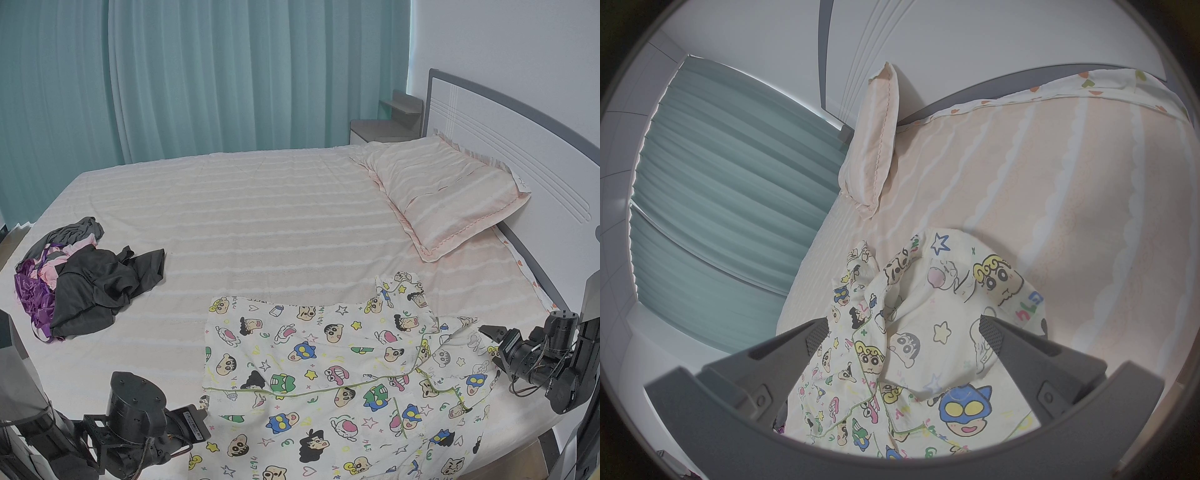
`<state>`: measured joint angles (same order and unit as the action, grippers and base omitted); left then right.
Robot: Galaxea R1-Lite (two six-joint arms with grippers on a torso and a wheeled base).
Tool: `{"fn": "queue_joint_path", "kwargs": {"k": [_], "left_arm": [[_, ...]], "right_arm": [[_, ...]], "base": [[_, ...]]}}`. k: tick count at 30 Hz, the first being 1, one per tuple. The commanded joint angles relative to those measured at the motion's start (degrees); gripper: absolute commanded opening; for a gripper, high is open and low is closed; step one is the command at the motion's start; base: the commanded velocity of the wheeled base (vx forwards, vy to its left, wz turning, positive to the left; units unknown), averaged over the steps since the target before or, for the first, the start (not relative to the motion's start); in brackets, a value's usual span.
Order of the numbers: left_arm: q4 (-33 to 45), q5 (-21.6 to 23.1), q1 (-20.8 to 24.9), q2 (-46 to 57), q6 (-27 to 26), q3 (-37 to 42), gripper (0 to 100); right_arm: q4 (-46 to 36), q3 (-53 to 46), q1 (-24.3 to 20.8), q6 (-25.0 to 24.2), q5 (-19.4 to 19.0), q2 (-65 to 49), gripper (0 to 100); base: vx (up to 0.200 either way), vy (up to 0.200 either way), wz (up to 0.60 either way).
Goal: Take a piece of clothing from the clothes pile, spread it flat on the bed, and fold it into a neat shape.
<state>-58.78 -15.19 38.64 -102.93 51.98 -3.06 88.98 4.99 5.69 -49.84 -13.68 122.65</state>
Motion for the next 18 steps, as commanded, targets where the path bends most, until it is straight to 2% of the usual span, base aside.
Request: {"fn": "queue_joint_path", "kwargs": {"k": [1,10,18], "left_arm": [[0.0,-1.8,-0.5,1.2,0.0,1.3,0],[-0.1,-6.2,-0.3,1.1,0.0,2.5,0],[0.0,-6.3,-0.5,0.9,0.6,2.9,0]], "right_arm": [[0.9,-0.1,0.0,0.0,0.1,-0.1,100],[0.9,-0.1,0.0,0.0,0.1,-0.2,100],[0.9,-0.2,0.0,0.0,0.1,-0.2,100]], "base": [[0.0,0.0,0.0],[0.0,0.0,0.0],[0.0,0.0,0.0]]}}
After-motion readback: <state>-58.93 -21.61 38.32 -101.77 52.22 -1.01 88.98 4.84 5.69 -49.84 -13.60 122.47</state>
